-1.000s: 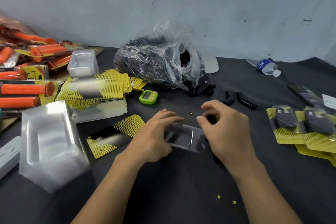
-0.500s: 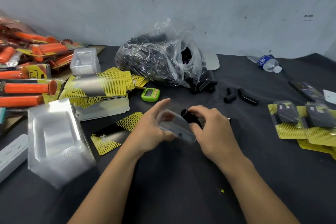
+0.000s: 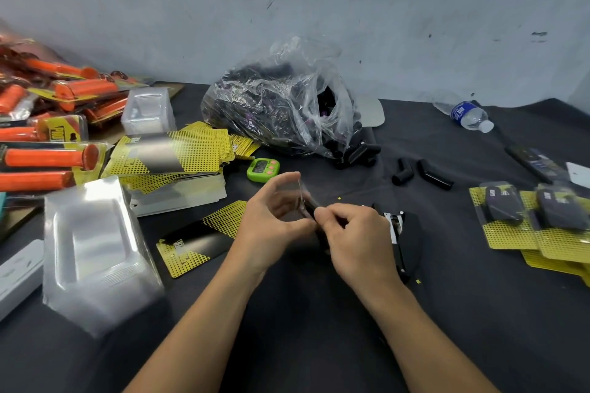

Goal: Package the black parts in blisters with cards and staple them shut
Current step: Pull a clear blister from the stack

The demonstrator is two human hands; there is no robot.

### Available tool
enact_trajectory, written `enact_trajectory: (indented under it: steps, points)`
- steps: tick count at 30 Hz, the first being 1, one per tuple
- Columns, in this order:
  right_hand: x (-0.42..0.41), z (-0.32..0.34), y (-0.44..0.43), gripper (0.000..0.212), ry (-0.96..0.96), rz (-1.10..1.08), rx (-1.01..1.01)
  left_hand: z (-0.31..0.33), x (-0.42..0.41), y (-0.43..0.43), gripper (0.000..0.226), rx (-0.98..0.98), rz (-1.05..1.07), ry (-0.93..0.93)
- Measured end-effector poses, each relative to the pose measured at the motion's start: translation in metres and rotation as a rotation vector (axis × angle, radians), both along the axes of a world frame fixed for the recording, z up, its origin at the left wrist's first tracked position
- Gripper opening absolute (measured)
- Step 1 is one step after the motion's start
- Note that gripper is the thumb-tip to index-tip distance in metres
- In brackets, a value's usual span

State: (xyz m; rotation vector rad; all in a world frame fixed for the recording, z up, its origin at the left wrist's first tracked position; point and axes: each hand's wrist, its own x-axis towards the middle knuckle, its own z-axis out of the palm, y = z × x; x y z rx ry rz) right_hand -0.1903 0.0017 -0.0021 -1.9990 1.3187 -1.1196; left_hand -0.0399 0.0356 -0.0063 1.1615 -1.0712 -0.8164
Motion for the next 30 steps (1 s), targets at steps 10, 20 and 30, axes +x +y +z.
enact_trajectory:
  steps: [10,20,30]
  points:
    - [-0.018,0.015,0.000,0.041,-0.506,0.281,0.491,0.010,0.002,0.001,0.052,0.161,-0.105,0.341]
    - [-0.025,0.020,-0.001,0.026,-0.578,0.481,0.727,0.012,0.001,0.003,0.031,0.317,-0.243,0.356]
    - [0.019,-0.007,-0.006,0.033,-0.013,0.254,0.201,0.031,0.026,0.010,0.034,0.053,-0.332,1.227]
